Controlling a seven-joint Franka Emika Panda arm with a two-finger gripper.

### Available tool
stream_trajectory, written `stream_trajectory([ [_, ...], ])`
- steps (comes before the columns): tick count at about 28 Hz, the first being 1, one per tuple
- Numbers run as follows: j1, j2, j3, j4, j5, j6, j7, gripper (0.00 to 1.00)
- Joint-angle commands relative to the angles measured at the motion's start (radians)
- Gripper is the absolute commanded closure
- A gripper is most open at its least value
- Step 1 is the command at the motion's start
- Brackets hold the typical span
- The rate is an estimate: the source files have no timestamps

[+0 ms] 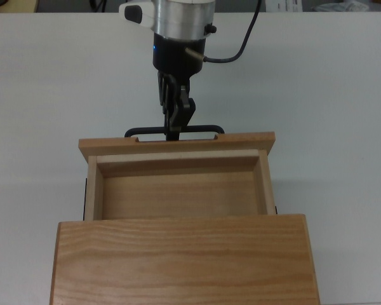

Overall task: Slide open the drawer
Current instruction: 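Pull the gripped handle straight out from the cabinet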

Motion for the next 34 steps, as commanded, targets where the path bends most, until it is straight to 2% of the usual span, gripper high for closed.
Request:
stream_trajectory([
  [1,-0.006,-0.088,-0.002,-0.072,-0.005,-0.059,-0.072,1.0],
  [8,-0.004,-0.158,-0.003,-0.162,0.031,-0.1,-0.115,1.0],
  [13,-0.003,-0.191,-0.003,-0.202,0.036,-0.105,-0.124,1.0],
  [34,-0.003,-0.253,-0.003,-0.25,0.041,-0.136,-0.158,1.0],
])
